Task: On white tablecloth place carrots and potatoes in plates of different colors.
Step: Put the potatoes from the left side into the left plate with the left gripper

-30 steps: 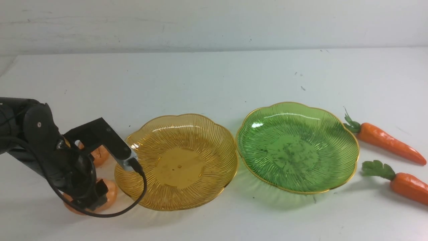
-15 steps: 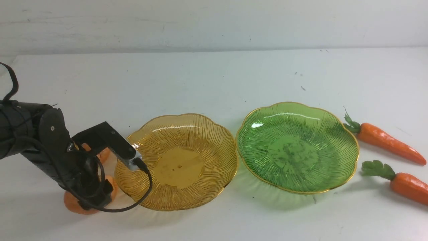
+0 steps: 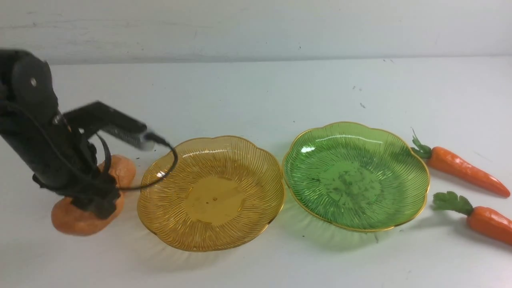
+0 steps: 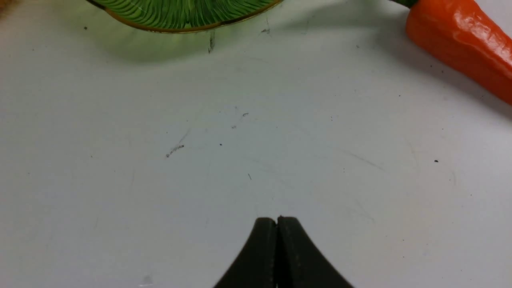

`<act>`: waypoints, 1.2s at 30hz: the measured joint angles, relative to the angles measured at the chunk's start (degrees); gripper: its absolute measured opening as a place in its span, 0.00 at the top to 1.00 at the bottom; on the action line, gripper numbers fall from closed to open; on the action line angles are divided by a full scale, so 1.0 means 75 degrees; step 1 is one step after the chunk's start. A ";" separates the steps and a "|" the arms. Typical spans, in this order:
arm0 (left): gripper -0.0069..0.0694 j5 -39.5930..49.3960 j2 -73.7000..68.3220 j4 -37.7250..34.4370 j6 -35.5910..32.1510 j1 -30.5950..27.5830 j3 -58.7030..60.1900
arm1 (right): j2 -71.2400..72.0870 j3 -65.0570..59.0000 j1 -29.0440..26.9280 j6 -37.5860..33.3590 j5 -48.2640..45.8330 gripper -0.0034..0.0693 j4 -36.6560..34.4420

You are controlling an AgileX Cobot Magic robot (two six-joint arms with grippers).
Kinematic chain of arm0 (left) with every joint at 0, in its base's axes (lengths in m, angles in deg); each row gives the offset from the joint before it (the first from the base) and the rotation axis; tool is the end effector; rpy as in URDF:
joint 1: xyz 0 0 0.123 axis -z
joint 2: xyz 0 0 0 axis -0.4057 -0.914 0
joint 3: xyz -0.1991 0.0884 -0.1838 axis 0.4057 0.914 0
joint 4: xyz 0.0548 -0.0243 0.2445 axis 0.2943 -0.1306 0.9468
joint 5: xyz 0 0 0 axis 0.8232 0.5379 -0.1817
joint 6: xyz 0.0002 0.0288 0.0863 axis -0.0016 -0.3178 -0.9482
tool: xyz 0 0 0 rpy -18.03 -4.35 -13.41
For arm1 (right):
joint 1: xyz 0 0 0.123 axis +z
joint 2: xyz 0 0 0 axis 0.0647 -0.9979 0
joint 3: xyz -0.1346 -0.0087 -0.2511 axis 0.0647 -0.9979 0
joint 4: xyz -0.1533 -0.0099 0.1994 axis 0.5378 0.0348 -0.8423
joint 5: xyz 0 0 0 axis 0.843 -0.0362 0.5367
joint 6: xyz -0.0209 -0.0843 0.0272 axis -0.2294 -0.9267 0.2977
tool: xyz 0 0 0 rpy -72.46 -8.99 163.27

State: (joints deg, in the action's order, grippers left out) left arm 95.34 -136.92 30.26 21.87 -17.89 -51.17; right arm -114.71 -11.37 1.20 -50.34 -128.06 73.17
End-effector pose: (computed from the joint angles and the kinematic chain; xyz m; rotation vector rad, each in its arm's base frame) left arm 0.2971 -0.0373 0.2753 0.6131 2.8746 -0.0647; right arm 0.1158 0.0263 0.2760 -0.1332 2.7006 0.2760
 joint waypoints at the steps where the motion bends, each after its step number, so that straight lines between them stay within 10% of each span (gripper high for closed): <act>1: 0.39 0.0036 0.0010 -0.0058 0.0135 0.0000 -0.0107 | 0.0000 0.0000 0.0000 0.0000 0.0000 0.97 0.0000; 9: 0.39 -0.1783 -0.0525 -0.2925 0.0173 0.0542 -0.0644 | 0.0000 0.0000 0.0000 0.0000 0.0041 0.97 0.0000; 36: 0.17 -0.1724 -0.1580 -0.2594 0.0151 0.0644 -0.1002 | 0.0000 0.0000 0.0000 0.0000 0.0035 0.97 -0.0024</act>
State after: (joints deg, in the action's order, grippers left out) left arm 82.41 -148.77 10.80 23.01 -13.06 -58.68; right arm -114.71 -11.37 1.20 -50.34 -127.80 73.00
